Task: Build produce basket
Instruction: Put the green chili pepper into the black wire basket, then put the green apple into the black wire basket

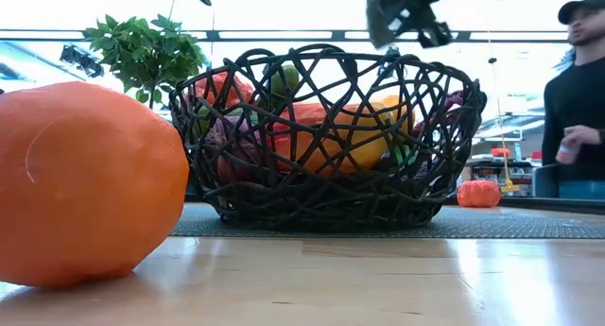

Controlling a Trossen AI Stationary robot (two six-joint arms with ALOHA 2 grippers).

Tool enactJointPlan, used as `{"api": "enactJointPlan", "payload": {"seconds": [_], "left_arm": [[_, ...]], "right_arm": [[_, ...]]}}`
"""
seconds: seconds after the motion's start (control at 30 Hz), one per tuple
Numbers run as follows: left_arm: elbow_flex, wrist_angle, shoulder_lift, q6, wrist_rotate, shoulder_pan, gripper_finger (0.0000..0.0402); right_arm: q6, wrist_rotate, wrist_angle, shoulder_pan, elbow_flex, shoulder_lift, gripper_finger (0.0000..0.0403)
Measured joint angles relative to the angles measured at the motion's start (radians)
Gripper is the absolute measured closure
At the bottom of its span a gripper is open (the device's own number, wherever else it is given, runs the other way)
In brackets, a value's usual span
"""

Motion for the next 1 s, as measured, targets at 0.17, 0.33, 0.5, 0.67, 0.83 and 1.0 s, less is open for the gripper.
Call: {"api": "enactJointPlan", "payload": {"seconds": [0.17,0.33,0.5,0.67,0.83,1.0], "left_arm": [[0.0,0.0,0.0,0.0,0.0,0.01,0.0005],[0.0,0.003,-0.001,0.006,0.0,0.006,0.0005],[0.0,0.001,0.006,0.042,0.001,0.004,0.0005],[0.0,-0.026,0.005,0.042,0.0,0.005,0.0005],[0.0,-0.186,0.006,0.037,-0.023,0.005,0.0005],[0.0,-0.296,0.005,0.003,-0.046,-0.011,0.0005]], "right_arm": [[-0.069,0.109,0.183,0.119,-0.004,0.025,0.0324],[-0.073,0.161,0.199,0.182,-0.007,0.067,0.0323],[-0.06,0.156,0.2,0.212,-0.007,0.101,0.0318],[-0.023,0.222,0.194,0.236,-0.008,0.109,0.0271],[-0.02,0.236,0.202,0.242,-0.008,0.106,0.0198],[-0.021,0.193,0.198,0.242,-0.008,0.106,0.0137]]}}
